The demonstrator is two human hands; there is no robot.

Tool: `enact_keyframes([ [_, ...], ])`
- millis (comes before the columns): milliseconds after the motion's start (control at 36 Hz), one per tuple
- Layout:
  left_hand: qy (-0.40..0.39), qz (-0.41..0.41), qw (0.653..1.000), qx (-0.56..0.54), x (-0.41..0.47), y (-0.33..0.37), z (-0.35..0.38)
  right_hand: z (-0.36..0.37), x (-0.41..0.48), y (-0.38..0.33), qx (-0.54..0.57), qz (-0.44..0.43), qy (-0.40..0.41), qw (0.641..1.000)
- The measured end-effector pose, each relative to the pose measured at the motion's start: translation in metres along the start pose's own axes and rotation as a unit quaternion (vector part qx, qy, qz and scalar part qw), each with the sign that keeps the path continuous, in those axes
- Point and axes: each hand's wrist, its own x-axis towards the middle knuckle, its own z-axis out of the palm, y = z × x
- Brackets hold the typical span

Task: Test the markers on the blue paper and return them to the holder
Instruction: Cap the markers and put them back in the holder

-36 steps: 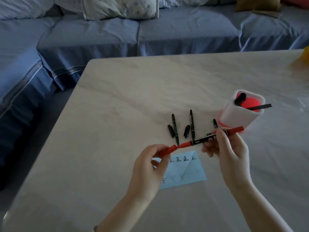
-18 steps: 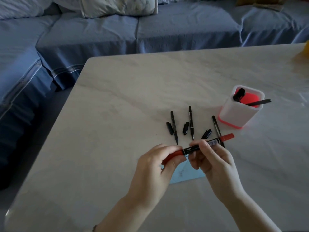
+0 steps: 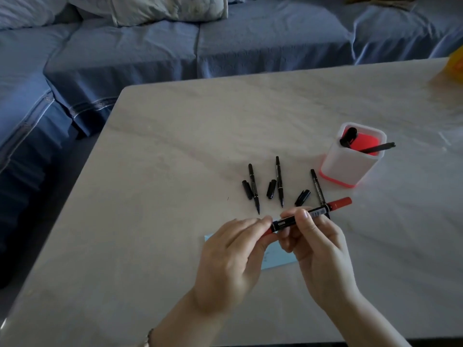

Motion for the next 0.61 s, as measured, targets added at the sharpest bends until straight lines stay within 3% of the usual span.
enact_keyframes([
  [56, -0.024, -0.116, 0.991, -0.063, 0.005, 0.007, -0.002, -0.003, 0.002, 0.000, -0.017, 0.004, 0.015, 1.000],
  [139, -0.072, -0.342, 0.914, -0.204, 0.013, 0.015, 0.003, -0.010, 0.010, 0.001, -0.071, 0.017, 0.044, 0.996],
  [194, -0.118, -0.380, 0.889, -0.226, 0.018, 0.014, 0.008, -0.014, 0.014, 0.005, -0.102, 0.029, 0.056, 0.993],
  [278, -0.162, -0.384, 0.882, -0.222, 0.028, 0.016, 0.016, -0.019, 0.018, 0.009, -0.096, 0.077, 0.062, 0.990],
  [444, -0.191, -0.224, 0.949, -0.112, 0.039, 0.010, 0.034, -0.031, 0.026, -0.005, -0.118, 0.083, 0.052, 0.988],
  [500, -0.223, -0.187, 0.956, -0.030, 0.044, -0.001, 0.039, -0.045, 0.036, -0.011, -0.203, 0.050, 0.078, 0.975],
  [611, -0.255, -0.184, 0.944, 0.102, 0.054, -0.041, 0.051, -0.075, 0.056, -0.037, -0.415, 0.003, 0.122, 0.902],
])
